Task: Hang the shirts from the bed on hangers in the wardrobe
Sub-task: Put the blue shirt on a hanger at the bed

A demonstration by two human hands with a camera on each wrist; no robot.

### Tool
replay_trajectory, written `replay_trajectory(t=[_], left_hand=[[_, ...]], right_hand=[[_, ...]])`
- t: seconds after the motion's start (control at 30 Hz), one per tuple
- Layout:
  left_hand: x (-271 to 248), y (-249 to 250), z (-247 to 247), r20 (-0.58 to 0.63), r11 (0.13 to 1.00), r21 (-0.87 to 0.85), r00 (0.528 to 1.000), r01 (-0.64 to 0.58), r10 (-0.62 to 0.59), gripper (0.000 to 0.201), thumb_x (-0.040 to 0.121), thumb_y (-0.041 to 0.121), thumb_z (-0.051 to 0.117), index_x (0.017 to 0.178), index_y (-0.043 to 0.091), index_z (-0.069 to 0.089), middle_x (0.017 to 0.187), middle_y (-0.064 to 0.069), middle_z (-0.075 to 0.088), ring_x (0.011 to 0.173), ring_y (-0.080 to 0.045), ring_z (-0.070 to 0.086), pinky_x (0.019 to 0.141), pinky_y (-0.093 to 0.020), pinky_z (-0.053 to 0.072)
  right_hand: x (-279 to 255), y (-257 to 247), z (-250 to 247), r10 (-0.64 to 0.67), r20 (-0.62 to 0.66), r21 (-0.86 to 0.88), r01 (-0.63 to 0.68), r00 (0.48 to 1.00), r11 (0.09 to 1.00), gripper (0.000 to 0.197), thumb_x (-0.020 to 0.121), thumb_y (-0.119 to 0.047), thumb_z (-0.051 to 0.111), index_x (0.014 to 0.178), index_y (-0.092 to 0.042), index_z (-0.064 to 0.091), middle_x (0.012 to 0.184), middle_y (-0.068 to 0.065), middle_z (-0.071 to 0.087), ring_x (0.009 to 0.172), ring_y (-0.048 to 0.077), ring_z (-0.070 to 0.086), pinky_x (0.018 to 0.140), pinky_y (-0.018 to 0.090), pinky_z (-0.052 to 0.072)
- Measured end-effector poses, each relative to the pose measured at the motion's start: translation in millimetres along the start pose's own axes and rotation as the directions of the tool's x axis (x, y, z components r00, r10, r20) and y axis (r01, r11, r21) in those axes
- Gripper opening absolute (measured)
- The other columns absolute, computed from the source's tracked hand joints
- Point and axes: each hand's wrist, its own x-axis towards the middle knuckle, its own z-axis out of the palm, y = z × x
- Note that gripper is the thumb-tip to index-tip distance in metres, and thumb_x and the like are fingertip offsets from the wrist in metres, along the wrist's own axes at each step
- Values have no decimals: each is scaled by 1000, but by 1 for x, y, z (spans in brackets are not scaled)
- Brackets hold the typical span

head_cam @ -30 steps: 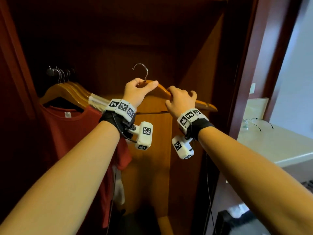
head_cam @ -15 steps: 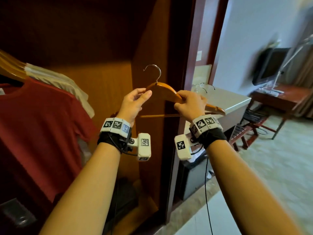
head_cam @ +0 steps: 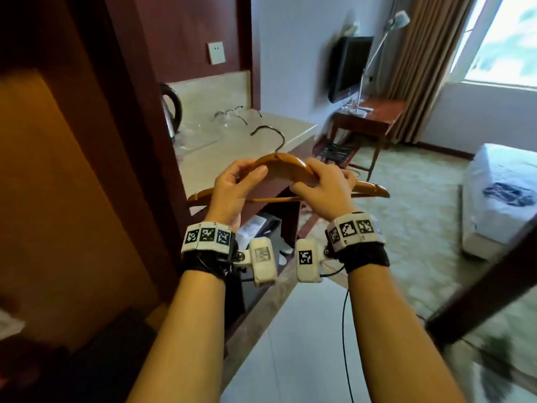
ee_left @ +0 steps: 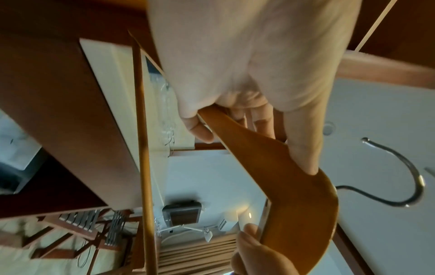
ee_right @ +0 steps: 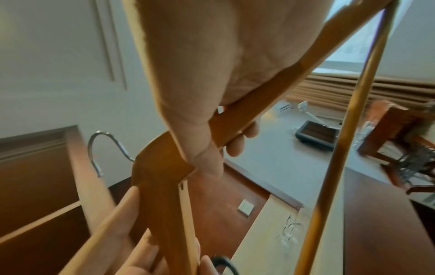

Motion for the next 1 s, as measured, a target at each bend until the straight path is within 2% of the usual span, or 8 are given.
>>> replay_trajectory(t=[0.1, 0.2, 0.27, 0.4, 0.53, 0.67, 0.9, 1.0], left_hand=[[14, -29, 57, 64, 1000, 26, 998, 14, -16, 21, 81, 27, 77, 100, 22, 68, 101, -1, 70, 99, -15, 65, 92, -32, 49], [25, -52, 109, 117, 998, 59, 993, 23, -30, 27, 71, 41, 80, 95, 32, 71, 108, -4, 69, 107, -23, 64, 101, -39, 48], [36, -67, 140, 155, 997, 75, 987, 27, -38, 20, 71, 41, 80, 89, 37, 72, 103, 0, 70, 104, -21, 64, 98, -36, 49], [63, -100, 200, 250, 996, 81, 966, 45, -64, 13, 81, 28, 77, 91, 30, 70, 94, 6, 71, 94, -12, 65, 86, -26, 49], [101, -139, 253, 307, 991, 91, 944, 94, -118, 16, 84, 28, 75, 98, 23, 68, 95, 0, 72, 90, -18, 67, 82, -35, 53], [157, -182, 304, 360, 990, 85, 923, 110, -134, 19, 79, 37, 77, 95, 29, 72, 107, -16, 69, 106, -40, 63, 99, -53, 47], [297, -240, 396, 484, 981, 172, 860, 86, -160, 23, 90, 31, 69, 108, 17, 68, 103, 0, 70, 96, -12, 66, 87, -28, 50], [362, -263, 437, 521, 982, 175, 838, 76, -158, 22, 89, 33, 70, 106, 19, 68, 103, 0, 70, 97, -14, 66, 89, -31, 50]], right_hand=[[2, 58, -26, 64, -45, 60, -61, 997, 996, 13, 73, -50, 60, 73, -40, 52, 67, -14, 55, 90, 13, 56, 100, 47, 25], [2, 110, -47, 133, -84, 86, -126, 988, 988, 16, 74, -47, 64, 77, -33, 58, 70, -12, 58, 88, 13, 56, 98, 45, 24], [2, 142, -58, 177, -104, 97, -167, 979, 981, 15, 77, -42, 69, 73, -36, 56, 71, -13, 57, 88, 13, 55, 96, 46, 26], [6, 202, -79, 253, -135, 98, -241, 958, 965, 15, 81, -41, 70, 76, -38, 56, 73, -13, 58, 90, 13, 54, 95, 45, 24], [27, 259, -98, 314, -165, 62, -308, 935, 949, 16, 83, -42, 70, 78, -39, 55, 73, -15, 56, 92, 12, 51, 93, 40, 20], [66, 320, -103, 373, -190, 42, -372, 908, 927, 12, 83, -42, 70, 86, -40, 58, 79, -16, 58, 97, 12, 51, 101, 45, 20], [178, 429, -110, 505, -239, 123, -490, 829, 863, 15, 77, -42, 70, 75, -36, 57, 73, -15, 58, 92, 19, 57, 104, 54, 25], [232, 469, -118, 531, -291, 124, -519, 796, 846, 18, 77, -42, 70, 72, -33, 56, 67, -15, 54, 83, 14, 54, 102, 52, 27]])
